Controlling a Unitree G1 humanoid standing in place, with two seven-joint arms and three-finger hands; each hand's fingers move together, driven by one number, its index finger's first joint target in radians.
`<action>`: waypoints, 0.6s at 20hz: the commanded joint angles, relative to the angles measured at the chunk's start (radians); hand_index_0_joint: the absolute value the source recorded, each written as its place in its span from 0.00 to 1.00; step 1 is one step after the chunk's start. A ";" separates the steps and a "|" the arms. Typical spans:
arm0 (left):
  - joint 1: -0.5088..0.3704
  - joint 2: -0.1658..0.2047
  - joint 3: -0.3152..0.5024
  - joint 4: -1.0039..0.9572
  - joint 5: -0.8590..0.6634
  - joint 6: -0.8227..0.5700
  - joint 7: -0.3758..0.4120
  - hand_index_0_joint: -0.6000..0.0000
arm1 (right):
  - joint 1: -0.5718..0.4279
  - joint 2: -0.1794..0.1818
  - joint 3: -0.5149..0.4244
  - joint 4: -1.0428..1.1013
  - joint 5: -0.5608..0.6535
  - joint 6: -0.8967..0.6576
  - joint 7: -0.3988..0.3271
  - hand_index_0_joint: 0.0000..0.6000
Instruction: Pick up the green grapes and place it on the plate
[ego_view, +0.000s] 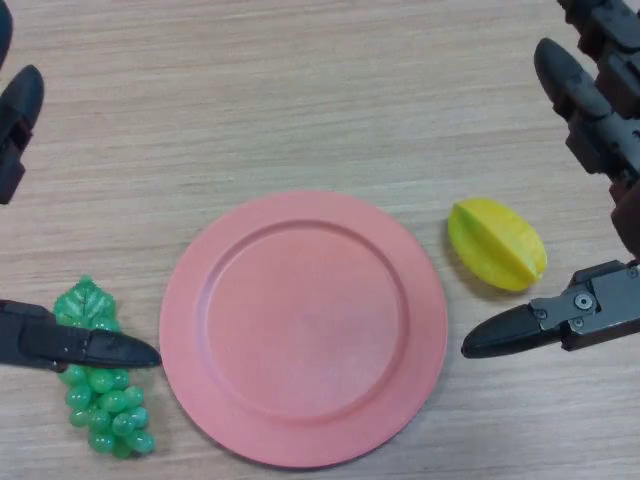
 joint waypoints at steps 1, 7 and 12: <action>-0.005 0.023 0.022 -0.058 0.011 -0.159 0.003 1.00 | -0.019 -0.046 -0.090 -0.050 0.011 -0.107 -0.027 0.00; -0.023 0.029 0.006 -0.045 0.008 -0.134 0.021 1.00 | -0.019 -0.044 -0.140 -0.050 0.017 -0.101 -0.002 0.00; 0.009 0.018 0.008 -0.012 0.092 -0.230 -0.012 1.00 | -0.059 0.001 -0.137 -0.050 -0.042 -0.050 0.046 0.00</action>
